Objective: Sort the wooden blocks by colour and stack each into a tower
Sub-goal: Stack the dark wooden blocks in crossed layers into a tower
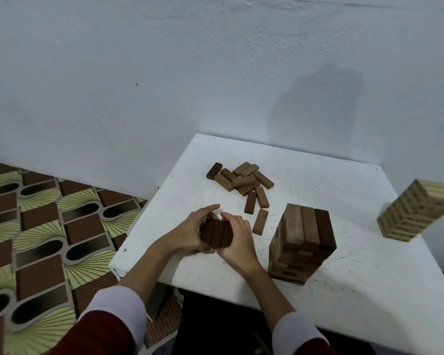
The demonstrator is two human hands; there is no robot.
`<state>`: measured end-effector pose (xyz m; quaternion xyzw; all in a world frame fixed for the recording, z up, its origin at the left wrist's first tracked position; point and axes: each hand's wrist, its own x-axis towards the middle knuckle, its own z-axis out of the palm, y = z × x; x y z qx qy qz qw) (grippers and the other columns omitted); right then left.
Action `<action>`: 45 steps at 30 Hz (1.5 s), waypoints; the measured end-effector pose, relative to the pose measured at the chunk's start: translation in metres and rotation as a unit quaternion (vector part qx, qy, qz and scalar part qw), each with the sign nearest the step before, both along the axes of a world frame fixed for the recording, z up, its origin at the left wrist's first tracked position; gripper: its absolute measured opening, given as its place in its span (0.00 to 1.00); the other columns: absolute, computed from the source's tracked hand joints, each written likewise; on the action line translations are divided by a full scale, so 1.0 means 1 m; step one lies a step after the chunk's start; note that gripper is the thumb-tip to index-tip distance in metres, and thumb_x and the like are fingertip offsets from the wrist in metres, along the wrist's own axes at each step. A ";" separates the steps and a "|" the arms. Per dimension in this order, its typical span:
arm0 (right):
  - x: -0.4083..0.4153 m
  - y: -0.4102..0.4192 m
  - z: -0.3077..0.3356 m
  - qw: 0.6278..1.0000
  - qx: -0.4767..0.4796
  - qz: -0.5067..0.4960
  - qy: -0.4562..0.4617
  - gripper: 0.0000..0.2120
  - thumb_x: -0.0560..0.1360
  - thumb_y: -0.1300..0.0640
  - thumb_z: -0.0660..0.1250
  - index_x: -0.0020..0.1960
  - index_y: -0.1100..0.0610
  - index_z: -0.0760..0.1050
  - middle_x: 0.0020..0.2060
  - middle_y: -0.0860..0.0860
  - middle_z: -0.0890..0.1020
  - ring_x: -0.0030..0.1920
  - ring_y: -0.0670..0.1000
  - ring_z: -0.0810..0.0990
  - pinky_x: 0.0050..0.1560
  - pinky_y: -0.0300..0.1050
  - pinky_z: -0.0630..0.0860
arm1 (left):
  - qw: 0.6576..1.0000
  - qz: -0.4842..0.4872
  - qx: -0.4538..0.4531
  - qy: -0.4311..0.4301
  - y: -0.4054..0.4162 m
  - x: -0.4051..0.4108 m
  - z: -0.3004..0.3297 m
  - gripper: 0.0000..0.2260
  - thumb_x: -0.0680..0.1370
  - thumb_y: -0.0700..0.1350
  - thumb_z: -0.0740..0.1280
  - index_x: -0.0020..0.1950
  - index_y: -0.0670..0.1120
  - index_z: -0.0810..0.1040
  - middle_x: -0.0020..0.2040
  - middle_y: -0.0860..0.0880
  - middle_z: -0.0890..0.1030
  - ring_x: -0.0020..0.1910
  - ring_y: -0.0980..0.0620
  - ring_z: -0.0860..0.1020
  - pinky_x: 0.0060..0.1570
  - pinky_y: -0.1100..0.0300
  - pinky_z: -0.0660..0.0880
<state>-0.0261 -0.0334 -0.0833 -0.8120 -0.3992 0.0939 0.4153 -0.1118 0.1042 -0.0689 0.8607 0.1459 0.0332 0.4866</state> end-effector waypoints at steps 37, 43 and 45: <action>-0.004 -0.003 0.003 0.994 0.072 -0.044 0.063 0.29 0.64 0.73 0.68 0.64 0.61 0.69 0.56 0.54 0.69 0.45 0.44 0.71 0.44 0.25 0.70 | 0.995 0.063 0.070 -0.019 -0.023 0.005 0.000 0.45 0.61 0.46 0.69 0.75 0.47 0.53 0.67 0.51 0.58 0.65 0.53 0.60 0.62 0.62 0.65; -0.004 -0.003 0.003 0.994 0.075 -0.046 0.068 0.29 0.65 0.72 0.69 0.64 0.60 0.70 0.54 0.52 0.70 0.44 0.42 0.72 0.44 0.27 0.71 | 0.995 0.072 0.069 -0.023 -0.023 0.003 0.000 0.42 0.62 0.46 0.68 0.73 0.47 0.55 0.64 0.51 0.63 0.63 0.55 0.62 0.54 0.75 0.62; -0.004 -0.003 0.003 0.993 0.079 -0.046 0.069 0.28 0.64 0.72 0.68 0.63 0.60 0.70 0.53 0.52 0.70 0.45 0.42 0.72 0.44 0.27 0.71 | 0.995 0.072 0.068 -0.024 -0.022 0.003 0.000 0.41 0.62 0.46 0.69 0.73 0.47 0.56 0.64 0.51 0.64 0.61 0.56 0.62 0.52 0.77 0.62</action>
